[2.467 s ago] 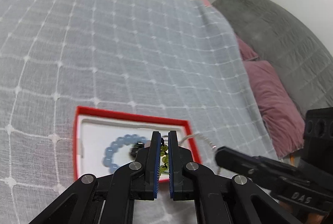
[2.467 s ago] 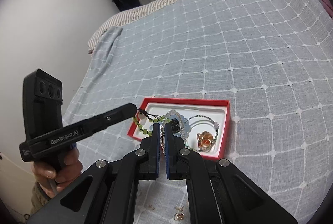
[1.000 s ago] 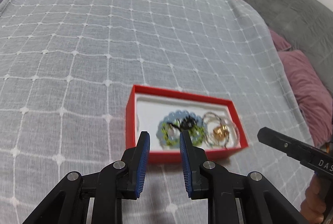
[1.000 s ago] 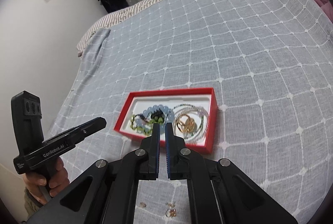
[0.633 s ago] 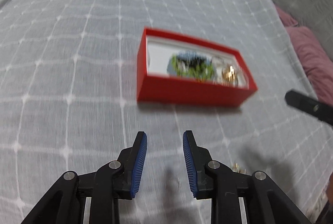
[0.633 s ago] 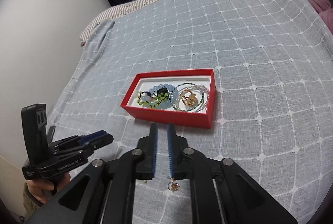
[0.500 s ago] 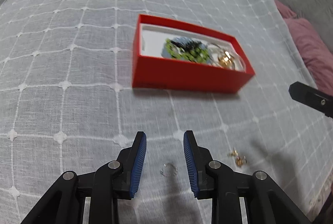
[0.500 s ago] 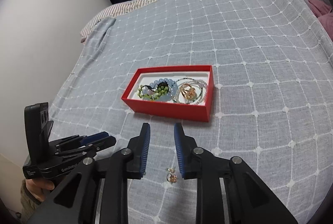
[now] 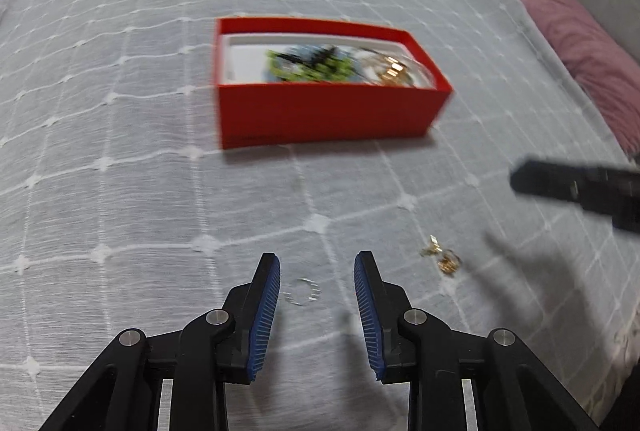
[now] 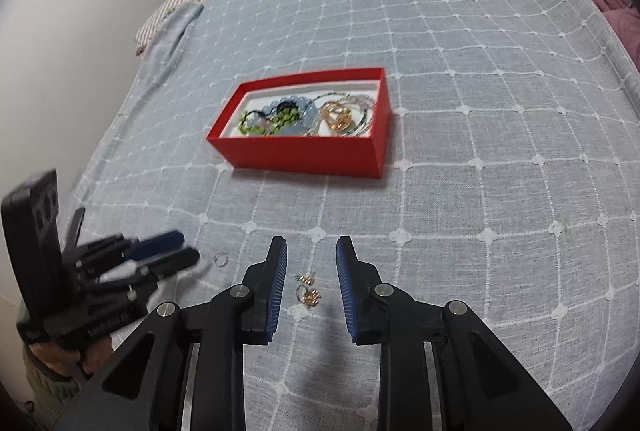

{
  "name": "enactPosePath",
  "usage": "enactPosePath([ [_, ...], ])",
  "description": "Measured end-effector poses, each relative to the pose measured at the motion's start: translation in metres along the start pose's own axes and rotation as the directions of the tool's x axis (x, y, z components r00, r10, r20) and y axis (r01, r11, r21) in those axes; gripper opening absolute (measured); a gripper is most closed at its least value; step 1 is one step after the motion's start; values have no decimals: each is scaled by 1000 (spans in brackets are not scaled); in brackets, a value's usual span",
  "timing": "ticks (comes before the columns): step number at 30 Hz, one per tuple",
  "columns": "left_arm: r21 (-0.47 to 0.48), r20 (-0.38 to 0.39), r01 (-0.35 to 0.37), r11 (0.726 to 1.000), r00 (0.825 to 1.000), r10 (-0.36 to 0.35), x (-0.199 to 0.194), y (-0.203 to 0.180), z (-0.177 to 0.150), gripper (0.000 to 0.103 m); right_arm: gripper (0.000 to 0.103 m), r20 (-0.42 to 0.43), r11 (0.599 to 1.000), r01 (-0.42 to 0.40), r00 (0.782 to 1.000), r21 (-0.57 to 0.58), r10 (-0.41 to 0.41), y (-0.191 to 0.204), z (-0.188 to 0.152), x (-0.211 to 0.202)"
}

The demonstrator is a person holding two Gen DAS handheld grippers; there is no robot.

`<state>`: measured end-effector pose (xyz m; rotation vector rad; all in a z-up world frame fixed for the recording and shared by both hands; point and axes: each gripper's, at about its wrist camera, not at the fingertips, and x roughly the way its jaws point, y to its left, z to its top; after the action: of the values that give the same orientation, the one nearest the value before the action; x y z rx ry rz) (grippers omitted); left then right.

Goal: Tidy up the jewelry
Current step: 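Move the left tool to the small silver ring and close on it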

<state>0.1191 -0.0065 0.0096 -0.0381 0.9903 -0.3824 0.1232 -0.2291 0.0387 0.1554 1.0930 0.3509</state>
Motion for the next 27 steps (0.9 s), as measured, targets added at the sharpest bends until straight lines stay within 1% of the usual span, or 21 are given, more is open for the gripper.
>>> enactPosePath([
  [4, -60, -3, 14, 998, 1000, -14, 1, 15, 2, 33, 27, -69, 999, -5, 998, -32, 3, 7, -6, 17],
  [6, -65, -10, 7, 998, 1000, -7, 3, 16, 2, 33, 27, -102, 999, 13, 995, -31, -16, 5, -9, 25],
  [9, -71, -26, 2, 997, 1000, -4, 8, 16, 0, 33, 27, -127, 998, 41, 991, -46, -47, 6, -13, 34],
  [13, -76, -31, -4, 997, 1000, 2, 10, 15, 0, 33, 27, -133, 995, 51, 989, -81, -61, 12, -16, 41],
  [18, -126, -45, -32, 992, 999, 27, 16, 26, 0, 33, 27, -142, 991, 68, 986, -114, -84, 17, -21, 48],
  [21, -145, -51, -40, 989, 998, 33, 18, 30, 0, 33, 26, -130, 985, 91, 985, -147, -110, 23, -22, 51],
  [25, -136, -46, -37, 990, 998, 31, 18, 28, 0, 33, 20, -127, 980, 101, 984, -173, -124, 26, -25, 57],
  [27, -133, -50, -39, 990, 998, 33, 19, 26, 0, 33, 9, -136, 979, 107, 982, -176, -132, 26, -26, 60],
])
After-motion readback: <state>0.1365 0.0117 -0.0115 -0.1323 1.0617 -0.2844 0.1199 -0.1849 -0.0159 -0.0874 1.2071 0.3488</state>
